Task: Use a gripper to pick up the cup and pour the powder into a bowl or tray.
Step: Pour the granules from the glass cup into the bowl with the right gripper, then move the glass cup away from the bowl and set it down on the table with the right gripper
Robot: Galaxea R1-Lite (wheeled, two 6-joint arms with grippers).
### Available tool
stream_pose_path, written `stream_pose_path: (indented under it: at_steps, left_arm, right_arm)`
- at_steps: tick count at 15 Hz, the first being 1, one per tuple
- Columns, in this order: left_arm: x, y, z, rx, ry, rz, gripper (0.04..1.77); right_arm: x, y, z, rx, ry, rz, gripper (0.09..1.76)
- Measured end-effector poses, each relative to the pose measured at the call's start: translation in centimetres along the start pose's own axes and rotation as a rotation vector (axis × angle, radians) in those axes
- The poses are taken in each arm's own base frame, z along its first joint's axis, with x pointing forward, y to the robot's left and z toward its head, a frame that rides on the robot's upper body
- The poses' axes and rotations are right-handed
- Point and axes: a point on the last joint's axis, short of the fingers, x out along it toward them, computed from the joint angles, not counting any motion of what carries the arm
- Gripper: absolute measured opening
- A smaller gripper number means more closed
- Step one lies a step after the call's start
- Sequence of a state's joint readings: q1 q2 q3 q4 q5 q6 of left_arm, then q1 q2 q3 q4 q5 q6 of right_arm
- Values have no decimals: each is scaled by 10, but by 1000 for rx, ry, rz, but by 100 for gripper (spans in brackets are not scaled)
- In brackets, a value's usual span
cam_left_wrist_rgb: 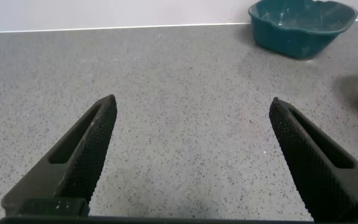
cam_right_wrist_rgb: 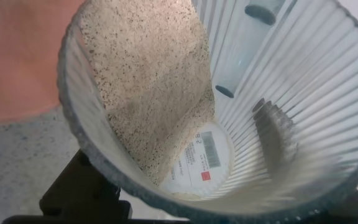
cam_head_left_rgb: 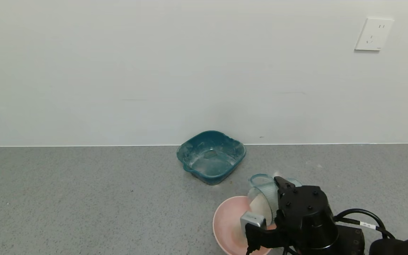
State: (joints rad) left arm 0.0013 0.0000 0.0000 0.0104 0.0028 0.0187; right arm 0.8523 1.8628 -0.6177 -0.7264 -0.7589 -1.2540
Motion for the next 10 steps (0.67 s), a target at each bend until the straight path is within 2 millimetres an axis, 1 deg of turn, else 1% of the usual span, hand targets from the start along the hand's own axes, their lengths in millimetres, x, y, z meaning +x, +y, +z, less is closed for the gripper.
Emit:
stream_pose_path:
  at_steps: [5,8,10]
  left_arm:
    - [0,0,0,0,0,0,176]
    - [0,0,0,0,0,0,176]
    - [0,0,0,0,0,0,176]
  right_arm:
    - [-3,-4,-10,213,-19,-96,135]
    - [2,-1,-27,288,19,-115,135]
    - [5,-3,-35,395,22,-142,135]
